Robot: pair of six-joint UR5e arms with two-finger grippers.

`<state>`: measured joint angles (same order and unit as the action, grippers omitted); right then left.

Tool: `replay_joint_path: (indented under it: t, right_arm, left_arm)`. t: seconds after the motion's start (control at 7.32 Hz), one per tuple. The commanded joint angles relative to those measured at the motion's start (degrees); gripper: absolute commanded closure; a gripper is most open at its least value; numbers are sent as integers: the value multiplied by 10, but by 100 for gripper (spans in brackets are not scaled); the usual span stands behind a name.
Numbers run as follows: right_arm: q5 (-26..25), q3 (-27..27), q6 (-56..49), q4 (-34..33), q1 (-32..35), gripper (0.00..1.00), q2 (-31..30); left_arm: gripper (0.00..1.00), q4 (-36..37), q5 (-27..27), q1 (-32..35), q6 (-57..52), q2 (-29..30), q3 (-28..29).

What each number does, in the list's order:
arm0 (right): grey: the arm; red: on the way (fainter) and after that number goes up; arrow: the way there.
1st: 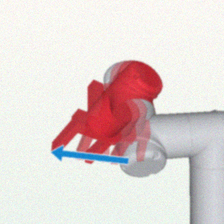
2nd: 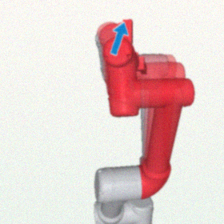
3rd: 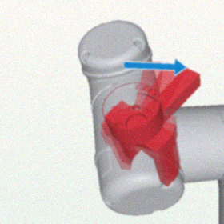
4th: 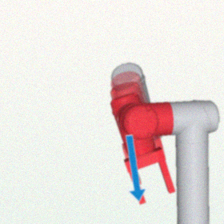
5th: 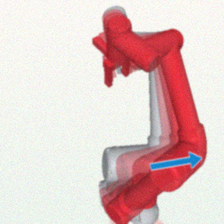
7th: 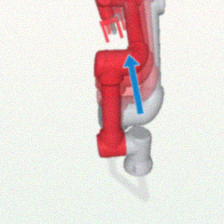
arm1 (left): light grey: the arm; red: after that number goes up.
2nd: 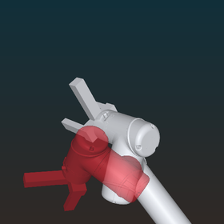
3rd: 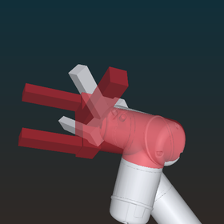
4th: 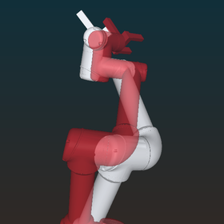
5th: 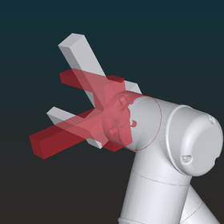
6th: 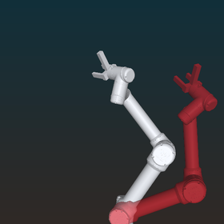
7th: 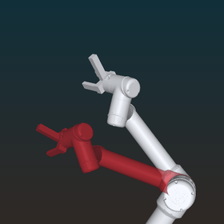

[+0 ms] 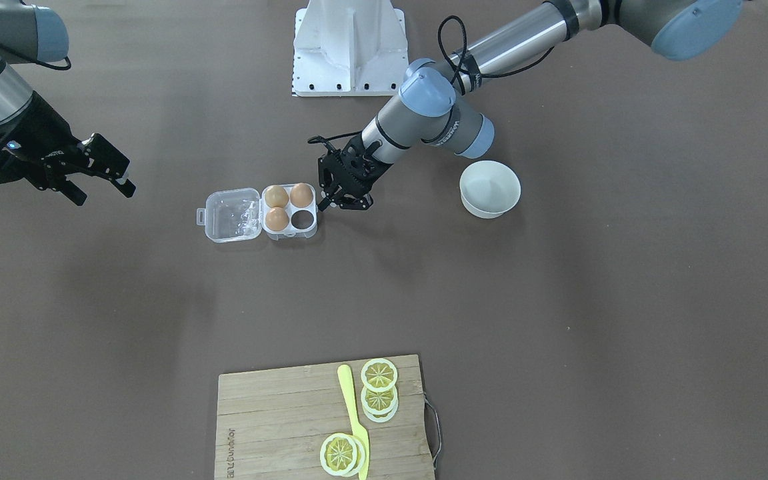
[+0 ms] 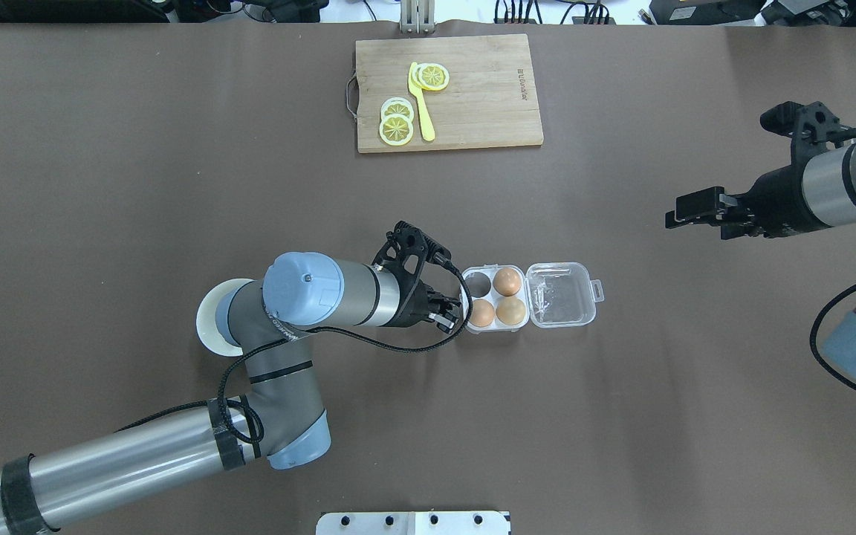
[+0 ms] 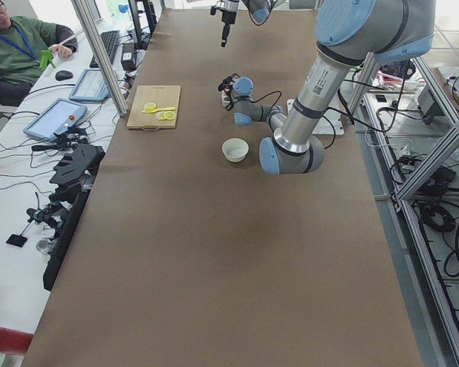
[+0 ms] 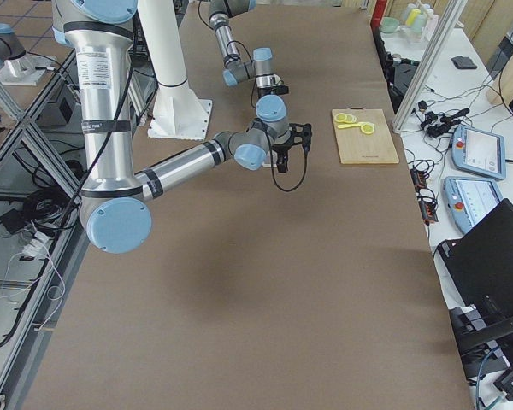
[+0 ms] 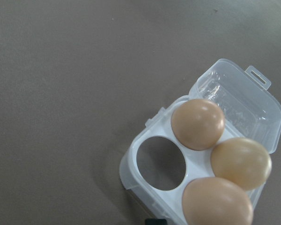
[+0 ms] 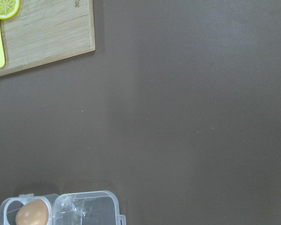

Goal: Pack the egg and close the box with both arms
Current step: 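Move the right gripper to the open lid while the left gripper hovers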

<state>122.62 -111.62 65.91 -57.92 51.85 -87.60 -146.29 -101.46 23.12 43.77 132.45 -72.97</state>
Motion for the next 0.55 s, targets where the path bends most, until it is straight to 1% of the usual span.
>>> replay_joint_path:
  t: [0.0, 0.41]
  right_arm:
    - [-3, 0, 0, 0, -3, 0, 3]
    - [-15, 0, 1, 0, -13, 0, 3]
  left_arm:
    - [100, 5, 15, 1, 0, 3, 0]
    - [100, 6, 23, 1, -1, 3, 1]
